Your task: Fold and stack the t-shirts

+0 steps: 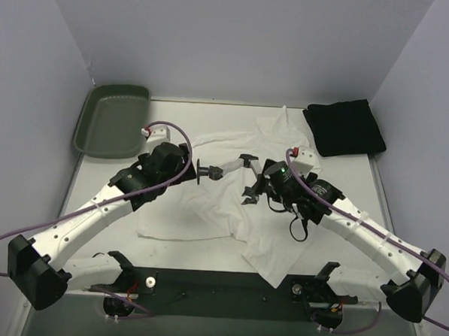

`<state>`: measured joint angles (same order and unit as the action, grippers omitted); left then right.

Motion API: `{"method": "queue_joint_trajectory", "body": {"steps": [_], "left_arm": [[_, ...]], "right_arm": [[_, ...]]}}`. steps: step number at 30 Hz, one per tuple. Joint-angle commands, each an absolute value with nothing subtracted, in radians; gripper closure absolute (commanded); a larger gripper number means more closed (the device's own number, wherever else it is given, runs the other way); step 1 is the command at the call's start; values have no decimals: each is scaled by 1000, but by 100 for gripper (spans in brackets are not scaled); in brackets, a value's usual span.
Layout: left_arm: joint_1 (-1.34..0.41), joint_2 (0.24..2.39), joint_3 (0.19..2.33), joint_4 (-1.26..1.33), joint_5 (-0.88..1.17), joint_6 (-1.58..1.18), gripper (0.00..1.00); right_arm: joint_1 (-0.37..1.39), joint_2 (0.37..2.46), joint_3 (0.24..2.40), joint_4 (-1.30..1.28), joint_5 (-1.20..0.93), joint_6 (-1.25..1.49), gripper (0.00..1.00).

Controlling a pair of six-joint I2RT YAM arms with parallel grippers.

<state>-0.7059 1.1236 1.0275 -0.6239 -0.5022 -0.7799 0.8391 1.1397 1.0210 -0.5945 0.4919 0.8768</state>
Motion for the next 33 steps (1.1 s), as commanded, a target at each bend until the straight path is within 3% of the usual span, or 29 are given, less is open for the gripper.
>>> {"method": "queue_joint_trajectory", "body": {"steps": [1,10,20,33], "left_arm": [[-583,1250,1071,-468,-330,-704,3],[-492,1495,1141,-335,-259,-701,3],[-420,1608,1179,-235,-230,-684,3],[-253,1894,1512,-505,-342,-603,3]], "right_arm": [[733,1286,1029,-322,298,677,0],[730,1569,1072,-135,144,644,0],[755,1632,985,122,48,652,0],[838,1675,934,183,67,640,1]]}}
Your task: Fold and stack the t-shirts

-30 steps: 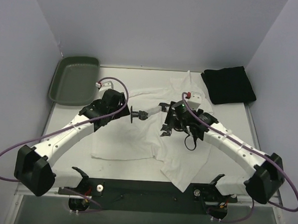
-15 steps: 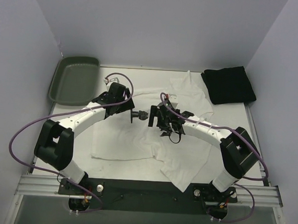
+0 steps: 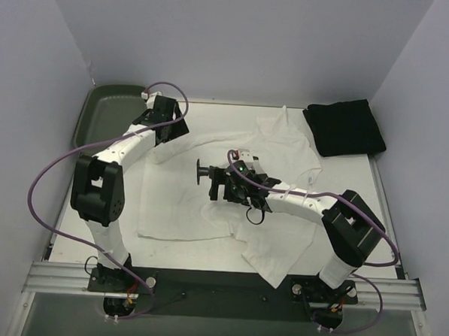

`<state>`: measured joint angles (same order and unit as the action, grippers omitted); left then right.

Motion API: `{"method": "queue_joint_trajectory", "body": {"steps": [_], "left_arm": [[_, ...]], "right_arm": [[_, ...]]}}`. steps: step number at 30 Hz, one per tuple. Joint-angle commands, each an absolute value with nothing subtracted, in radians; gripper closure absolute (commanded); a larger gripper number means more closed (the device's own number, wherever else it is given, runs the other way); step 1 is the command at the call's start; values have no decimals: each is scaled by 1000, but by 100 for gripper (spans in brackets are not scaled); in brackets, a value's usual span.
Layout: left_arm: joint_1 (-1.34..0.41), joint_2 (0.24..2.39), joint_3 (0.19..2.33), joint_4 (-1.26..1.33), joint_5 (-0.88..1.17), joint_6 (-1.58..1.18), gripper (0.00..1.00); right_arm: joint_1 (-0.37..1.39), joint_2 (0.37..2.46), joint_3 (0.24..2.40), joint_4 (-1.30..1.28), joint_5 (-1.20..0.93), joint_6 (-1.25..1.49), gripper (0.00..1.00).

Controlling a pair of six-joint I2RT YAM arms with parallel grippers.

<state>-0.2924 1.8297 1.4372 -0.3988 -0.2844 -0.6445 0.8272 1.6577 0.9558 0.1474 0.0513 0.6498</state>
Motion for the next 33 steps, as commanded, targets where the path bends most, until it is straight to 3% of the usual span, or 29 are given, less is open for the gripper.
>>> {"method": "queue_joint_trajectory", "body": {"steps": [1,16,23,27,33], "left_arm": [[-246,1904,1508,-514,-354,-606,3],[-170,1945,1424,-497,-367,-634,15],[-163,1960,1439,-492,-368,-635,28],[-163,1976,1445,-491,-365,-643,41],[-161,1999,1454,-488,-365,-656,46]], "right_arm": [[839,1680,933,183,66,638,1],[839,1724,913,204,45,646,1],[839,1724,902,213,40,649,2],[838,1723,894,216,38,650,3],[839,1718,879,222,37,652,3]]}}
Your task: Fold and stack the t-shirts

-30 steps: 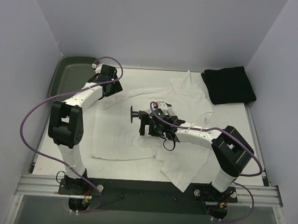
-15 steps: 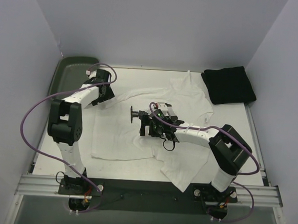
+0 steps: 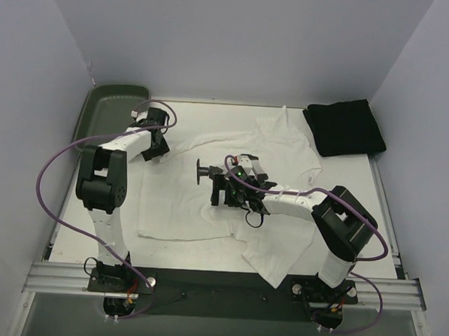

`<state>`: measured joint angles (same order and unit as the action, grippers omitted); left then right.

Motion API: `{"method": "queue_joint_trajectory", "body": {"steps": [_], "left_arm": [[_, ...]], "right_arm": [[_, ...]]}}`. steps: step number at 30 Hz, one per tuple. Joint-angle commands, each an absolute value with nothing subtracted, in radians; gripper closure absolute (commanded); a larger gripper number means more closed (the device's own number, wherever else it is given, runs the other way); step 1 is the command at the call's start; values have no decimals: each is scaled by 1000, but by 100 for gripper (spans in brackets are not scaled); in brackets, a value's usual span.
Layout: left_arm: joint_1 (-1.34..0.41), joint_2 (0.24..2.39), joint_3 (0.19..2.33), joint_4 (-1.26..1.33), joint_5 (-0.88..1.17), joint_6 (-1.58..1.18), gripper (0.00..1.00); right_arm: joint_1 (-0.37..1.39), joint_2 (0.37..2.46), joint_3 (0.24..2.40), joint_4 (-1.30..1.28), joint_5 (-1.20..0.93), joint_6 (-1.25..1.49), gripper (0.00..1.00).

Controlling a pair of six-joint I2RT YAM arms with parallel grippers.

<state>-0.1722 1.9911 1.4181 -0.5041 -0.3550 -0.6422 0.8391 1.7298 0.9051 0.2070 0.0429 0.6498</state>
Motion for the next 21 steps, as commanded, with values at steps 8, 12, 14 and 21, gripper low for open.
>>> {"method": "queue_joint_trajectory", "body": {"steps": [8,12,14,21], "left_arm": [[-160,1999,1463,-480,-371,-663,73],[-158,1997,1473,-477,-373,-661,84],[-160,1999,1477,-477,-377,-660,89],[-161,2003,1506,-477,-391,-644,100]], "right_arm": [[838,1729,865,238,31,657,4],[838,1735,865,245,23,658,4],[839,1736,865,245,20,663,4],[838,1732,856,245,18,661,4]]}}
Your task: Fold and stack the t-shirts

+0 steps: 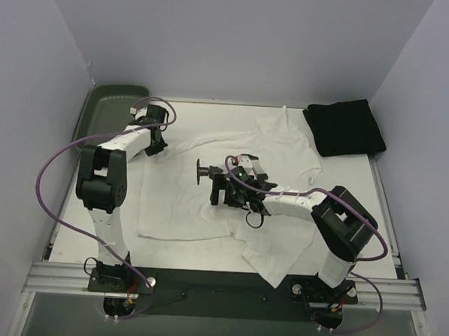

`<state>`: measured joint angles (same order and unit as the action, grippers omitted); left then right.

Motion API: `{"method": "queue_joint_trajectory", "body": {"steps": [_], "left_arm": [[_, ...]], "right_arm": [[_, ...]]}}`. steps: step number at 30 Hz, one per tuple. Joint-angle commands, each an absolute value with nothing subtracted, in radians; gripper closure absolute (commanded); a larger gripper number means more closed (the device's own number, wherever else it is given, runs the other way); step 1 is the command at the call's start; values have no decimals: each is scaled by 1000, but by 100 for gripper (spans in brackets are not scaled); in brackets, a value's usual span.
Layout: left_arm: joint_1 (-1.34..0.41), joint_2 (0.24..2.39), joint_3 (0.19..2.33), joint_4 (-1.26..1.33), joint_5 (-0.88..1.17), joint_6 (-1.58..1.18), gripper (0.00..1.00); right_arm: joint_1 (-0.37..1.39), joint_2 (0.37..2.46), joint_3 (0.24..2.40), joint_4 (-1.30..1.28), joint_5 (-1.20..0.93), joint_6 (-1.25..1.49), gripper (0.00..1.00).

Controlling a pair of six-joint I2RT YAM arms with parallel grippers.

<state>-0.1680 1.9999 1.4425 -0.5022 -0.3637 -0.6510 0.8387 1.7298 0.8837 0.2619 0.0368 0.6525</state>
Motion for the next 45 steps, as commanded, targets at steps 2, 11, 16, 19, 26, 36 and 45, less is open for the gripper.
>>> {"method": "queue_joint_trajectory", "body": {"steps": [2,11,16,19,26,36,45], "left_arm": [[-163,1990,1509,-462,-393,-635,100],[-160,2032,1686,-534,-436,-583,100],[-160,2063,1801,-563,-465,-548,100],[-153,2112,1867,-592,-489,-532,100],[-150,2112,1807,-586,-463,-557,100],[-152,2089,1675,-538,-368,-595,45],[-150,2117,1678,-525,-359,-600,85]], "right_arm": [[839,1732,854,248,20,663,4],[838,1732,839,259,17,672,4],[838,1730,834,258,15,667,4],[838,1730,833,259,9,666,4],[835,1743,845,253,6,661,4],[838,1772,848,276,-20,678,4],[836,1775,834,284,-21,678,4]]}}
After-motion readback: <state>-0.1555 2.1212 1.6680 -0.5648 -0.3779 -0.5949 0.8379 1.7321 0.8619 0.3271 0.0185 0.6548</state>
